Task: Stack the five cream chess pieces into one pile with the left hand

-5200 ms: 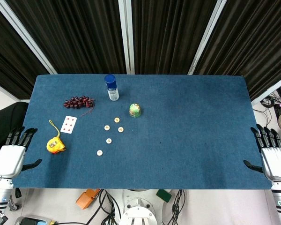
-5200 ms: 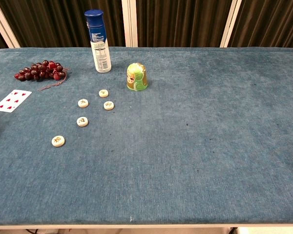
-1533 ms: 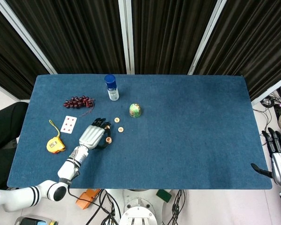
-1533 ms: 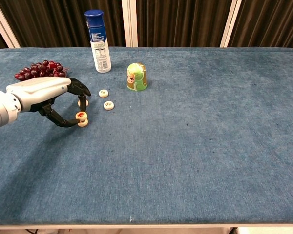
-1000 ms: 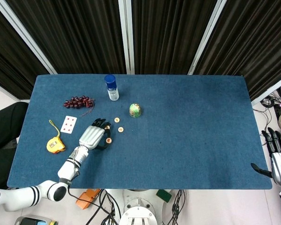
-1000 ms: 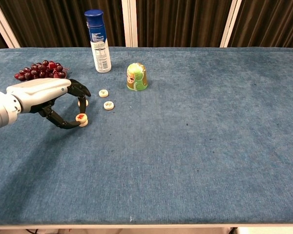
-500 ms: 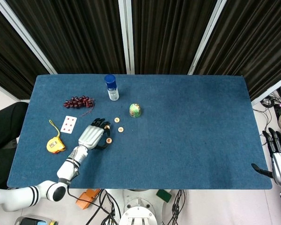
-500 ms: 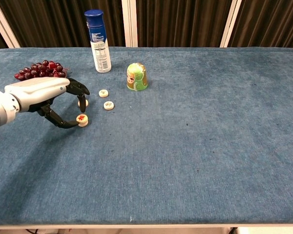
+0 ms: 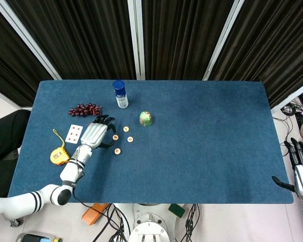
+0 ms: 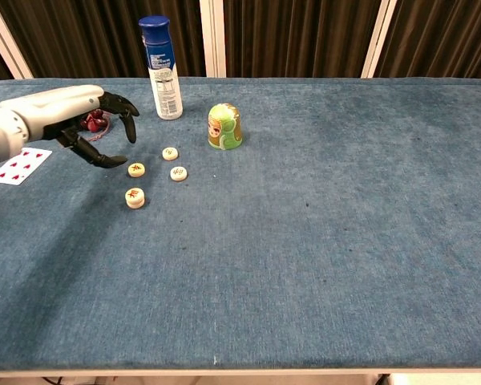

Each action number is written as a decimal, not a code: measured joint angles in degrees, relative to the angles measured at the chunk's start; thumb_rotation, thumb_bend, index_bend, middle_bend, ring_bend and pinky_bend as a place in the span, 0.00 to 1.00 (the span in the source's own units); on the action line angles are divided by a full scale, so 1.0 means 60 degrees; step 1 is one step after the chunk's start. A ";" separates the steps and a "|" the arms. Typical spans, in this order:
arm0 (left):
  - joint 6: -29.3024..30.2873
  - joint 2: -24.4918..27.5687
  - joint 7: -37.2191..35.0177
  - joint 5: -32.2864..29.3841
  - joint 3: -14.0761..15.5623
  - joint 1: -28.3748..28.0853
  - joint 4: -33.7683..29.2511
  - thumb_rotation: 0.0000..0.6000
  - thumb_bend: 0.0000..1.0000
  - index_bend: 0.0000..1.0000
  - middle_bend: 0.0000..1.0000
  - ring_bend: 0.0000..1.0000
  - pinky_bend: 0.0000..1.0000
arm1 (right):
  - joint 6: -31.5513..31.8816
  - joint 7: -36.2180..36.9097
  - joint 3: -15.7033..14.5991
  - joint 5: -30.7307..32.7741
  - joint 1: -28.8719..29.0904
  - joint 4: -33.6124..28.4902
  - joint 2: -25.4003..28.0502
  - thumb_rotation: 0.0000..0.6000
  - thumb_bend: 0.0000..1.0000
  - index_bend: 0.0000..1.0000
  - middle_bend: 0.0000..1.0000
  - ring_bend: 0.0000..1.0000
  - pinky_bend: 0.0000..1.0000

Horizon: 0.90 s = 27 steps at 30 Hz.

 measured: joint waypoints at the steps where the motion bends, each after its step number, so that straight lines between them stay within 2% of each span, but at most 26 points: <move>1: -0.0096 -0.0109 0.0014 -0.0109 -0.0034 -0.0078 0.0185 1.00 0.29 0.40 0.11 0.00 0.00 | 0.0000 -0.0006 0.0002 0.0003 -0.0001 -0.0008 0.0008 1.00 0.12 0.00 0.00 0.00 0.00; 11: -0.0742 -0.1005 0.0356 -0.0925 -0.0107 -0.0650 0.1486 1.00 0.28 0.40 0.11 0.00 0.00 | -0.0062 -0.0007 0.0039 0.0104 0.0006 -0.0037 0.0048 1.00 0.12 0.00 0.00 0.00 0.00; 27: -0.0787 -0.0980 0.0128 -0.0970 0.0082 -0.0560 0.1623 1.00 0.30 0.45 0.11 0.00 0.00 | -0.0342 -0.0072 0.0091 0.0246 0.0140 -0.0046 0.0036 1.00 0.12 0.00 0.00 0.00 0.00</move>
